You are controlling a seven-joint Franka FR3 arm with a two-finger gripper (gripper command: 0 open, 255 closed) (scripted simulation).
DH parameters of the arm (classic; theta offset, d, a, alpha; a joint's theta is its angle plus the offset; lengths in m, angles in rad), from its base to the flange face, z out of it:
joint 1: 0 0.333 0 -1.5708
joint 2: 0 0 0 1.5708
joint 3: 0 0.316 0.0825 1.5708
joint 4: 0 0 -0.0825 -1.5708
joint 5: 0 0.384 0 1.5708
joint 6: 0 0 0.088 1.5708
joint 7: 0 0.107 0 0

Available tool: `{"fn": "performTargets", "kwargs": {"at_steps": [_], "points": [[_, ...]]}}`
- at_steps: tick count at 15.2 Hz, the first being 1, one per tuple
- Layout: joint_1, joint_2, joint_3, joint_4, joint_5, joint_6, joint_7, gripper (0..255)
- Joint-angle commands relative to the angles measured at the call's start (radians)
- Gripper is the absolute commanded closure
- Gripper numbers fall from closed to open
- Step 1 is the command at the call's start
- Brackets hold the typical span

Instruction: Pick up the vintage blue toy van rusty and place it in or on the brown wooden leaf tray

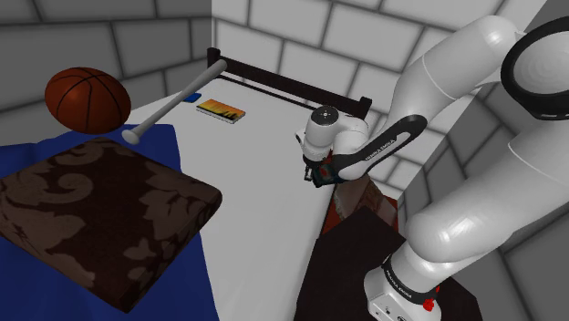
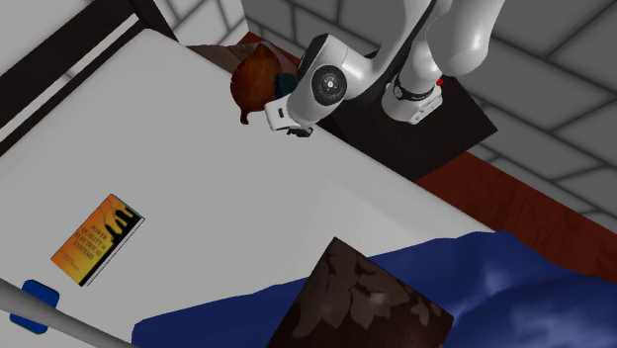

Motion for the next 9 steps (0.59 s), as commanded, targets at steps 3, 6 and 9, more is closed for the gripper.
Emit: {"fn": "performTargets", "kwargs": {"at_steps": [3,6,9], "points": [[0.000,0.000,0.000,0.000,0.000,0.000,0.000,255],[0.000,0.001,0.000,0.000,-0.001,0.000,0.001,255],[0.009,-0.034,-0.001,-0.007,0.058,-0.013,-0.052,255]]}}
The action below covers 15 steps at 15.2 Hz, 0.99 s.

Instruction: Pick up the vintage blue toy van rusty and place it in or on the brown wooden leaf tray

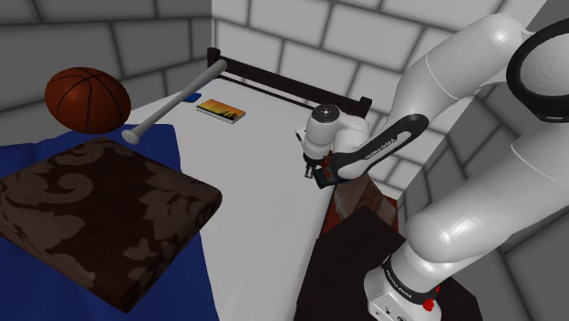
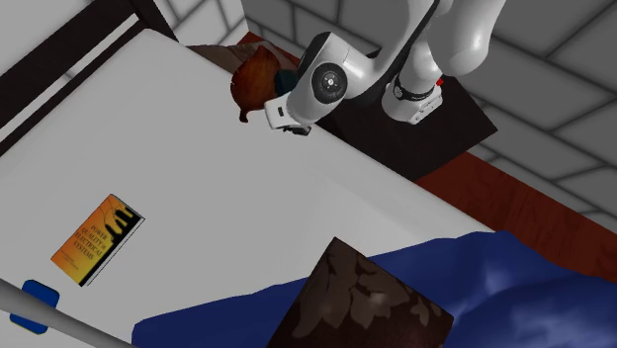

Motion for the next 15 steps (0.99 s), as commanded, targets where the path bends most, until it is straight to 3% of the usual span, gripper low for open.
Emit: {"fn": "performTargets", "kwargs": {"at_steps": [1,3,4,5,9,15], "points": [[0.008,-0.028,-0.002,-0.005,0.049,-0.012,-0.044,255],[0.020,-0.061,-0.006,-0.009,0.102,-0.029,-0.092,255],[0.014,-0.043,-0.004,-0.006,0.072,-0.020,-0.065,255],[0.014,-0.043,-0.004,-0.006,0.072,-0.020,-0.065,0],[0.090,-0.286,-0.127,-0.198,0.249,0.108,-0.324,0],[-0.035,-0.155,-0.065,-0.159,0.061,0.199,-0.181,0]]}}
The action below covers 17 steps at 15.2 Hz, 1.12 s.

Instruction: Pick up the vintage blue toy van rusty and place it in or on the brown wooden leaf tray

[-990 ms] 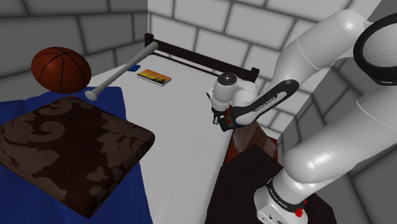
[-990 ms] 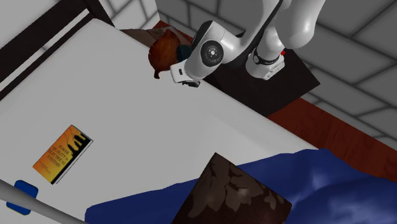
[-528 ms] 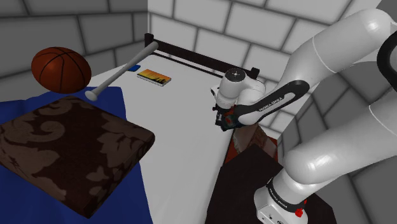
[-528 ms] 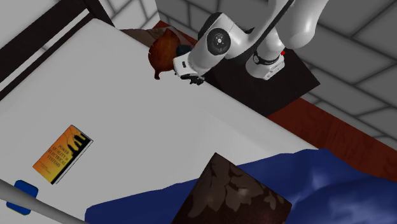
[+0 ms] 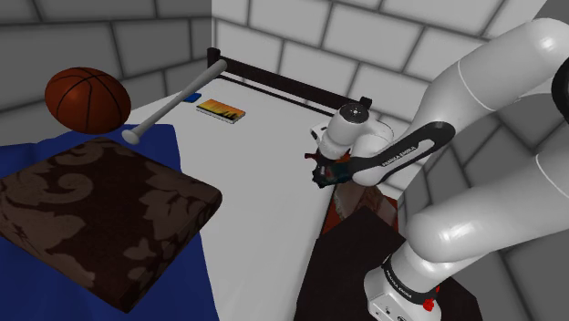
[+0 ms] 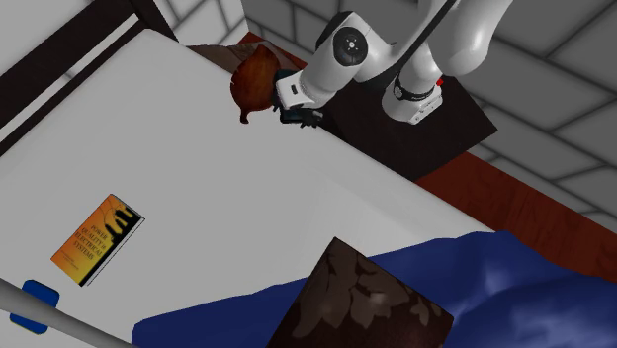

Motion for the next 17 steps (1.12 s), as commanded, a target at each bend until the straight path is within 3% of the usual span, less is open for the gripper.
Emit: {"fn": "performTargets", "kwargs": {"at_steps": [1,2,9,10,17], "points": [[-0.049,0.045,0.027,0.017,-0.080,0.028,0.061,0],[-0.062,0.059,0.034,0.023,-0.105,0.034,0.081,0],[-0.061,0.059,0.032,0.023,-0.105,0.033,0.082,0],[-0.061,0.059,0.032,0.023,-0.105,0.033,0.082,255],[-0.060,0.058,0.032,0.023,-0.104,0.033,0.081,255]]}}
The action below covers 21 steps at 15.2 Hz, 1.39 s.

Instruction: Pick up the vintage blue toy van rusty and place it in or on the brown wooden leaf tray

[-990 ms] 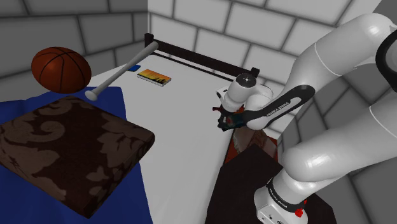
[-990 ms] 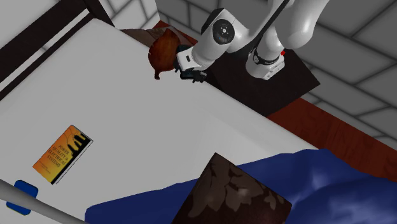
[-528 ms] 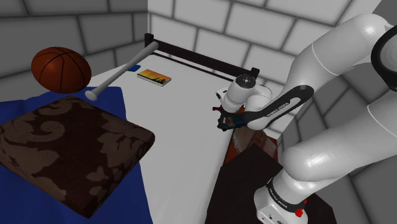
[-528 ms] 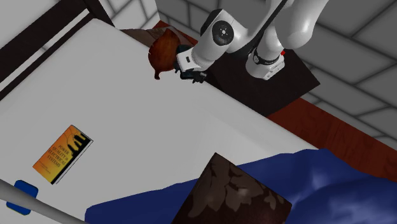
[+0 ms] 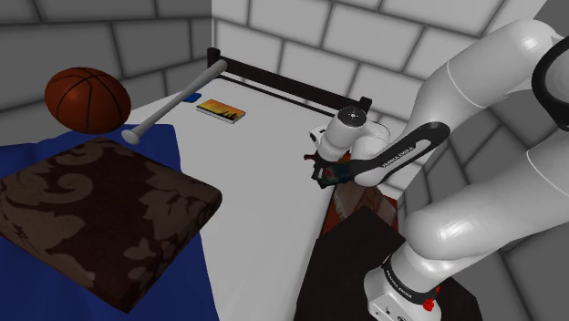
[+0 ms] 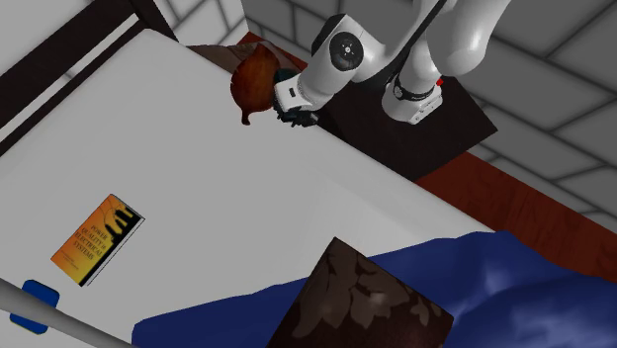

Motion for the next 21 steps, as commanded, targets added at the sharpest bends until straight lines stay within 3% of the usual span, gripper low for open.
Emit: {"fn": "performTargets", "kwargs": {"at_steps": [1,2,6,10,21], "points": [[0.000,0.000,0.000,0.000,0.000,0.000,0.000,255],[-0.001,0.000,0.000,0.000,-0.001,0.000,0.001,255],[0.081,-0.073,-0.053,-0.015,0.155,-0.050,-0.135,255],[0.150,-0.139,-0.100,-0.016,0.260,-0.113,-0.230,255],[0.262,-0.285,-0.173,0.022,0.413,-0.294,-0.377,255]]}}
